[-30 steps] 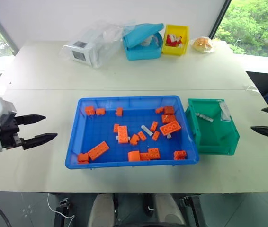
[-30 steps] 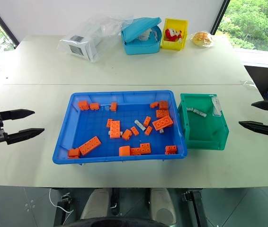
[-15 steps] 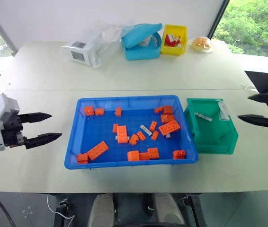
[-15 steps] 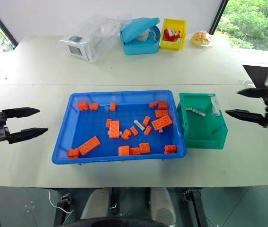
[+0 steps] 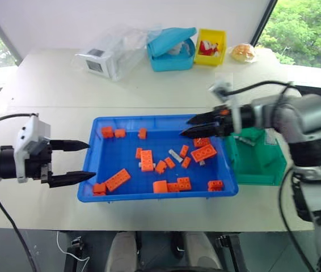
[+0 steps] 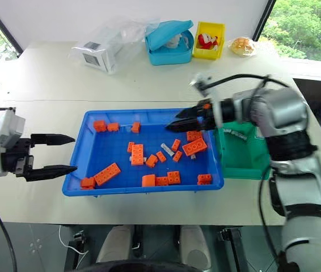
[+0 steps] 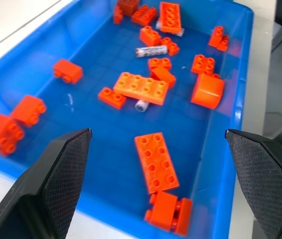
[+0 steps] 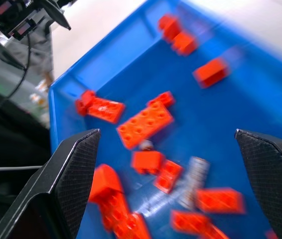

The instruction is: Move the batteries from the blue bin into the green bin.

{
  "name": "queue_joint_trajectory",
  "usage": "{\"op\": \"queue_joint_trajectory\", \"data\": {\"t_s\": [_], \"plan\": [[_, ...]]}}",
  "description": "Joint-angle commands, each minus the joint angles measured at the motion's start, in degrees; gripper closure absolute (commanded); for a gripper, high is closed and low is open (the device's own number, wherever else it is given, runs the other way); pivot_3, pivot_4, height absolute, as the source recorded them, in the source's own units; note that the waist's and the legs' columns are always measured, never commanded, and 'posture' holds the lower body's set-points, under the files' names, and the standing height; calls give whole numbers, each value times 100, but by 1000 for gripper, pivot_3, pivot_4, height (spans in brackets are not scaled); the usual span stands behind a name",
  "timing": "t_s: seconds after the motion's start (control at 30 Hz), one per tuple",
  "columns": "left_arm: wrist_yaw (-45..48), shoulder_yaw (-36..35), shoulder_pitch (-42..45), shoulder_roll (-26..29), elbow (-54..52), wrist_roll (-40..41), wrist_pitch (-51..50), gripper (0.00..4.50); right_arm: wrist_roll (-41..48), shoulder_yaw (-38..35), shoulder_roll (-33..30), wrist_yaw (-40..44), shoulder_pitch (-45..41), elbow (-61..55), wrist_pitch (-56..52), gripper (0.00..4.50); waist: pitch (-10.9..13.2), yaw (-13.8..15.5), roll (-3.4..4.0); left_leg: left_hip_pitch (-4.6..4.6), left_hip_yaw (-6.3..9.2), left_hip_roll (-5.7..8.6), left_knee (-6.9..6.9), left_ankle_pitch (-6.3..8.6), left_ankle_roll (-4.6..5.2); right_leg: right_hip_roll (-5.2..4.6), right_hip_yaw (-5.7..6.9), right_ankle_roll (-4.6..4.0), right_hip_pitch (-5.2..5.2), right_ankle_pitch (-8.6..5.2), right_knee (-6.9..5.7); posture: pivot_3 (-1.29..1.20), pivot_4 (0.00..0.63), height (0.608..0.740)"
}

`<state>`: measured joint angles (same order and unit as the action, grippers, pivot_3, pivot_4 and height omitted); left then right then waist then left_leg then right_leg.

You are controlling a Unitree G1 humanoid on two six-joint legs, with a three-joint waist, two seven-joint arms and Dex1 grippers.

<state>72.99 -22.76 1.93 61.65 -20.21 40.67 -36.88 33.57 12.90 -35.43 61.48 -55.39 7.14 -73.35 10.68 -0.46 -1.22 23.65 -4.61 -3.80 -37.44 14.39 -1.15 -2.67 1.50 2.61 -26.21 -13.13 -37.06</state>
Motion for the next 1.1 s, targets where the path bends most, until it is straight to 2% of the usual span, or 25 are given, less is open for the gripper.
{"op": "queue_joint_trajectory", "data": {"t_s": [0.03,0.23,0.43,0.73,1.1], "plan": [[-71,44,61,-15,-206,44,55,0,1,166,317,-300,-199,36,-454,60,0,5,0,9,1,0,-3,0,0,0,0,0,-9,0,-2,0,150,736],[-223,24,54,-46,-381,108,-13,0,100,121,1060,-744,-328,372,-1190,60,0,-57,0,28,7,-5,-46,0,0,6,1,2,-15,1,-16,0,150,736],[-388,-6,49,-89,-541,229,-110,0,-17,154,1619,-1063,-386,789,-1169,60,-1,-52,-1,28,9,-5,-57,-1,0,6,1,3,-13,2,-25,0,150,736],[-611,29,142,-127,-689,427,-231,0,-392,376,1846,-1175,-430,1672,-694,60,-2,-51,-3,32,12,-4,-56,0,1,6,2,3,-14,2,-25,0,150,736],[-696,140,220,-118,-630,383,-158,0,-426,-106,2538,-1558,-507,2338,-765,60,-4,-70,-4,30,14,-5,-56,0,1,9,3,3,-13,2,-27,0,150,736]]}}
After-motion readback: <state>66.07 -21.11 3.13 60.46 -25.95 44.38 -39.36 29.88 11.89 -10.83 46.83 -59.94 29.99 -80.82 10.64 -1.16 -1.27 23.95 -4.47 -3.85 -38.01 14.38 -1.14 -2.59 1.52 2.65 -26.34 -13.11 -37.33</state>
